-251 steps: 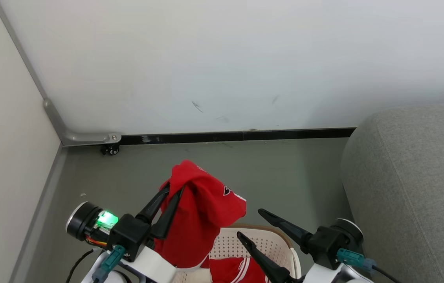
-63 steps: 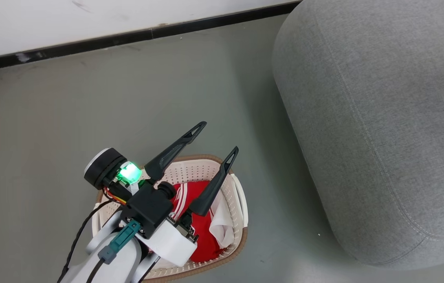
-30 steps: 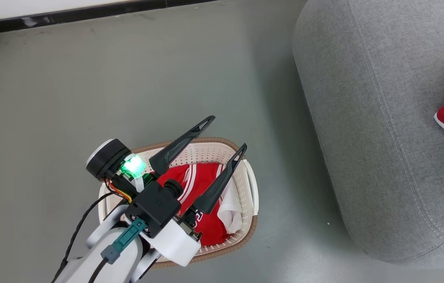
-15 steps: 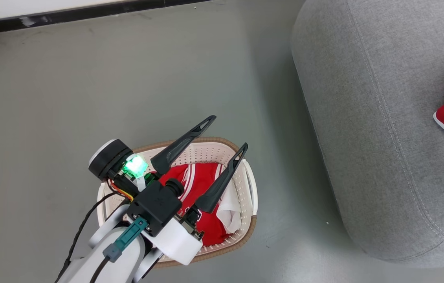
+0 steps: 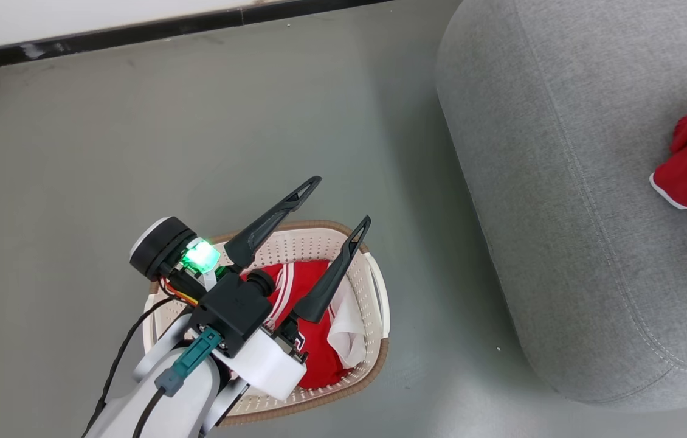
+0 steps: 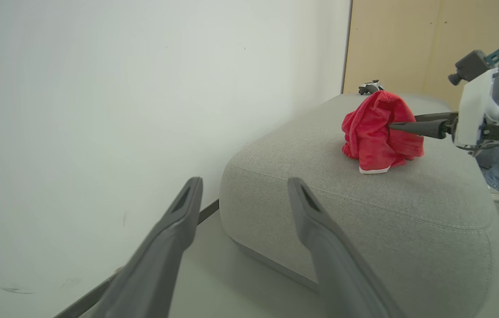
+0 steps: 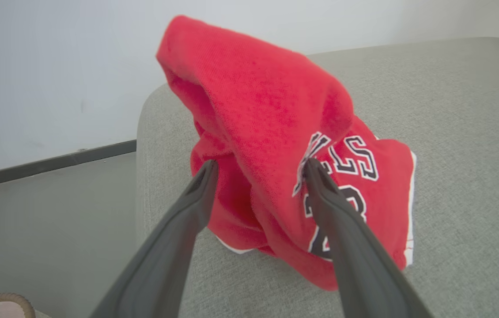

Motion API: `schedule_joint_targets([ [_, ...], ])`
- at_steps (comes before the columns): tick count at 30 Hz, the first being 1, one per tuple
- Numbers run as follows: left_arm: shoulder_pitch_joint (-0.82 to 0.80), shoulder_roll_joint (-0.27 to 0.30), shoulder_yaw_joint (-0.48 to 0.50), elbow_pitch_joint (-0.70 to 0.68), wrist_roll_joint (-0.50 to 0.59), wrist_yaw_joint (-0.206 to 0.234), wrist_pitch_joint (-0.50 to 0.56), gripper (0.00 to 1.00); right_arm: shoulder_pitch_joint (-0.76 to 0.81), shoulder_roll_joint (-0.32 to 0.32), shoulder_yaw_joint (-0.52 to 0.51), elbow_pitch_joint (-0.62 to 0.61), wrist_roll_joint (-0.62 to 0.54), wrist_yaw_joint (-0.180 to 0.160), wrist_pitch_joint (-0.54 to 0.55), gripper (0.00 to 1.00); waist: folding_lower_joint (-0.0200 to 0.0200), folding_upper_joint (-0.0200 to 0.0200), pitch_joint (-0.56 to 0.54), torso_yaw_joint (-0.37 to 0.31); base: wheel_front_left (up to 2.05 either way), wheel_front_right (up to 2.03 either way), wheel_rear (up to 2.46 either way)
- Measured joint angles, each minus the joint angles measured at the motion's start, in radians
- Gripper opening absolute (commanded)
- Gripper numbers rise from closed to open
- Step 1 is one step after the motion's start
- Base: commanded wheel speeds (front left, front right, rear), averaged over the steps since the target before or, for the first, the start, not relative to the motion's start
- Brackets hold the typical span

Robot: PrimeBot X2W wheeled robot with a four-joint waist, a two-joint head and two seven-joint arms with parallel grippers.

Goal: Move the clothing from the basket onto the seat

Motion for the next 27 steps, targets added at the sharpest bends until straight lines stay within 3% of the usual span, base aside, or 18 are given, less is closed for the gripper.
schedule_joint_targets([
  [18,0.021,-0.008,0.019,0.028,-0.019,0.026,-0.014,1.00,0.102,0.002,0.039,-0.259,-0.053,0.000,-0.001,1.00,0.0001,0.0000,-0.056,-0.026,0.00,0.00,0.00],
  [27,0.041,-0.012,0.045,0.052,-0.032,0.046,-0.022,1.00,0.097,0.008,0.109,-0.361,-0.081,0.000,-0.001,1.00,0.0000,0.0000,-0.086,-0.013,0.00,0.00,0.00],
])
